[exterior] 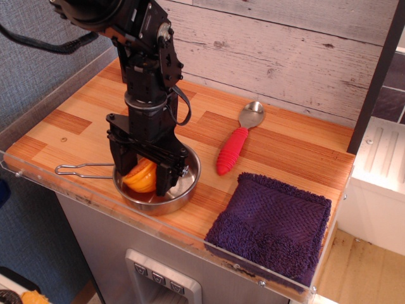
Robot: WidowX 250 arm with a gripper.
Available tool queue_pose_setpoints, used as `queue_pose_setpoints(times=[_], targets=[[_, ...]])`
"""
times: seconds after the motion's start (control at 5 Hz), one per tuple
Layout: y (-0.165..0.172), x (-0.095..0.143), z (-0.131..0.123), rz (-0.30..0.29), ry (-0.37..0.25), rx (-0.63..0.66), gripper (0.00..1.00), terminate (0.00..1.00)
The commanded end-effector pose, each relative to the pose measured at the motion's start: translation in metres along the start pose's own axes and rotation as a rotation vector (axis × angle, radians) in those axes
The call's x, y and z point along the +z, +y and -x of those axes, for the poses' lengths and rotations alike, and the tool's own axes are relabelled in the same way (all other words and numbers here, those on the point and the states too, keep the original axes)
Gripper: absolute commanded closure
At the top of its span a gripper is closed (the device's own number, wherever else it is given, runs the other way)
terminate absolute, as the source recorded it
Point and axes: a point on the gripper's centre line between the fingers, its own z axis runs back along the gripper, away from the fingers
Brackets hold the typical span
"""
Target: Place the orange to the left of the red spoon
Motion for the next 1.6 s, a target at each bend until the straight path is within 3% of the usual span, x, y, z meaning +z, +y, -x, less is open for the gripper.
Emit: queue_pose_setpoints(times=[0.0,0.4,0.6,0.8,1.0,1.4], targets=[[0.0,0.0,-0.004,0.025,-0.024,0.009,1.0,0.0],[-0.006,0.029,-0.009,0.047,-0.096,-0.039,1.0,0.0],[0.004,0.076,-0.012,0.04,-0.188,-0.043,1.0,0.0],[0.023,0.092,-0.024,0.021,-0.227,-0.01,1.0,0.0],[0.044,0.088,-0.051,0.023,-0.236,0.008,1.0,0.0],[0.044,0.046,-0.089,0.026,-0.207,0.016,1.0,0.0]])
